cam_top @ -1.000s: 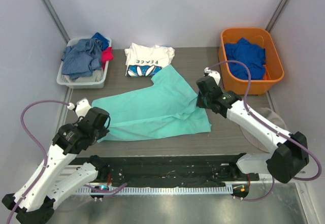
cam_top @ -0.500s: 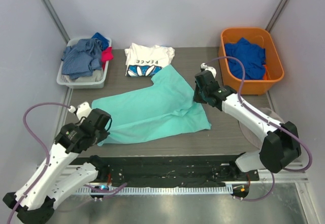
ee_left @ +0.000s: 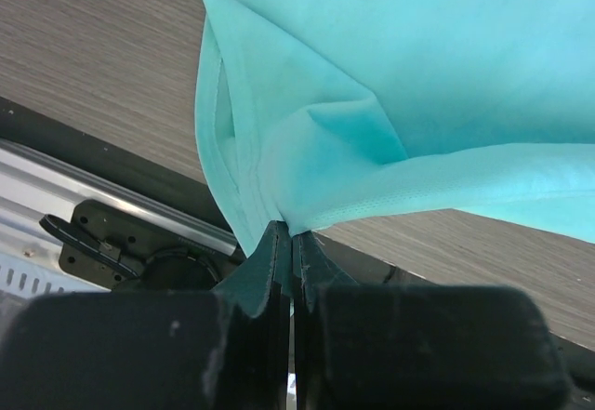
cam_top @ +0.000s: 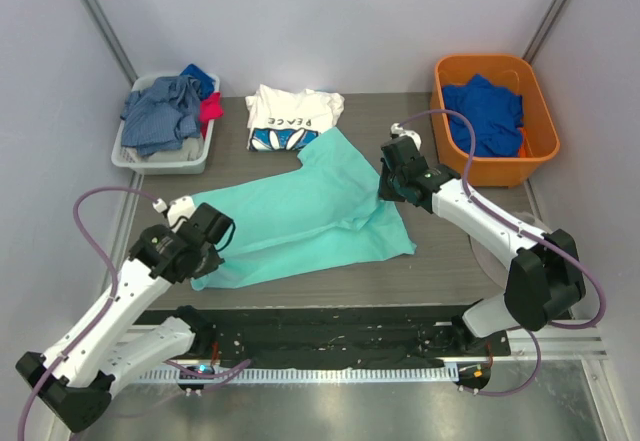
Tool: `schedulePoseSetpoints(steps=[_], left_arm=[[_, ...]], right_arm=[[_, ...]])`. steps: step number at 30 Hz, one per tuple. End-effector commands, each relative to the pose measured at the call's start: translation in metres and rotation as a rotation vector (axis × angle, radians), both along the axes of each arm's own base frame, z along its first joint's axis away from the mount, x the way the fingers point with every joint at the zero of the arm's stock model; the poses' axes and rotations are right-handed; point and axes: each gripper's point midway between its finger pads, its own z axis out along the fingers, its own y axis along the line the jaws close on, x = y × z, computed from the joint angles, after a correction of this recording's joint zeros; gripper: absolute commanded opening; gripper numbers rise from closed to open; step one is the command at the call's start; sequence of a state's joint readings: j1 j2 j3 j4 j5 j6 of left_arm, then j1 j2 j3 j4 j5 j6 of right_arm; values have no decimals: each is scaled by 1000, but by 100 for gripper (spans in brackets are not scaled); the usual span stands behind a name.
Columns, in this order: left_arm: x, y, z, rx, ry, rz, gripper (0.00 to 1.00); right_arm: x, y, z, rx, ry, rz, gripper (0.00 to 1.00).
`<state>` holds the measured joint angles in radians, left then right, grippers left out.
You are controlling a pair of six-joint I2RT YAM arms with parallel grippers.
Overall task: Fold and stack the t-shirts
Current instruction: Flatten the tshirt out
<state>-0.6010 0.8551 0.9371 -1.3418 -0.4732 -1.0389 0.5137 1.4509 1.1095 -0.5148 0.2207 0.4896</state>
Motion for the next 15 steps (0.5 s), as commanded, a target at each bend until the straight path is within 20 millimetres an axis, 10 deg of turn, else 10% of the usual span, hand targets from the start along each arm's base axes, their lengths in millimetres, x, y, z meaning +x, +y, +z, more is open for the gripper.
schedulePoseSetpoints(steps=[1,15], left_arm=[[-1,9,24,8,-56,8,0],[-49,15,36,-52,44,-100,0]], right_arm=[[15,7,29,43,-84,16,1],[-77,-11,54,163,-10,86,1]])
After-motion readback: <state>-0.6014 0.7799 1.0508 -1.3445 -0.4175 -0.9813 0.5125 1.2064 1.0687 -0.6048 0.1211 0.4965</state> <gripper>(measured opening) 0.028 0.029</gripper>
